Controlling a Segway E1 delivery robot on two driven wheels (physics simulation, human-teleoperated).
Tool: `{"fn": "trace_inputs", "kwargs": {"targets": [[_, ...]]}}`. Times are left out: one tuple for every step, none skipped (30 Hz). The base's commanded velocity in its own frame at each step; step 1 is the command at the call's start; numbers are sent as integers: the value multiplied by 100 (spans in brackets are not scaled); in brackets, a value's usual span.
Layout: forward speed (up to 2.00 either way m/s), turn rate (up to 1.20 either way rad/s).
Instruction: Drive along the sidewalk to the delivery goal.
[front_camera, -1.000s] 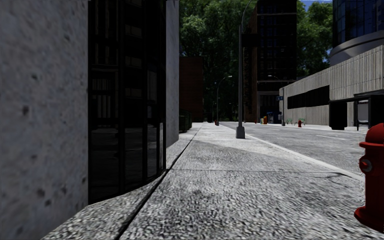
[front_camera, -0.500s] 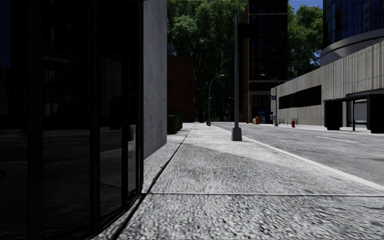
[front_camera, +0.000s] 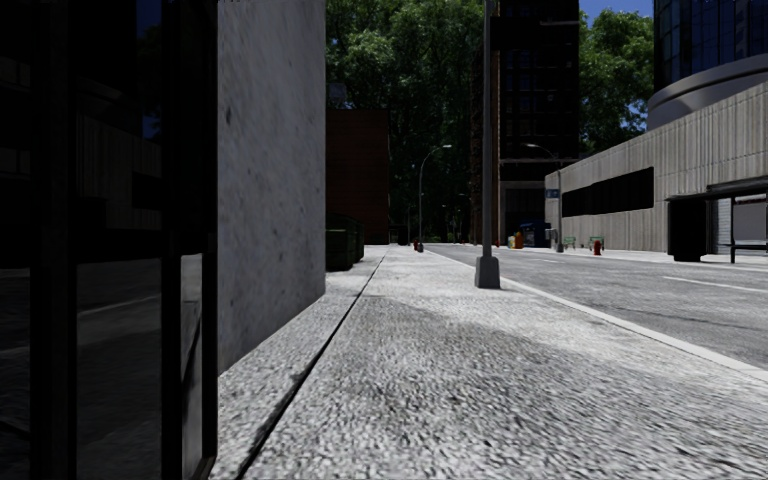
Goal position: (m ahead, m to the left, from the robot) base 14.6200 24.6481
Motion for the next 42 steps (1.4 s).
{"fn": "trace_inputs", "kwargs": {"targets": [[200, 0], [200, 0], [200, 0], [200, 0], [200, 0], [200, 0], [200, 0], [200, 0], [200, 0], [200, 0], [200, 0], [200, 0], [200, 0], [200, 0], [200, 0], [200, 0], [200, 0], [200, 0], [200, 0], [200, 0], [200, 0], [200, 0], [200, 0], [200, 0], [200, 0], [200, 0], [200, 0], [200, 0], [200, 0], [200, 0], [200, 0], [200, 0], [200, 0], [200, 0], [200, 0], [200, 0], [200, 0], [200, 0], [200, 0], [200, 0], [200, 0], [200, 0]]}}
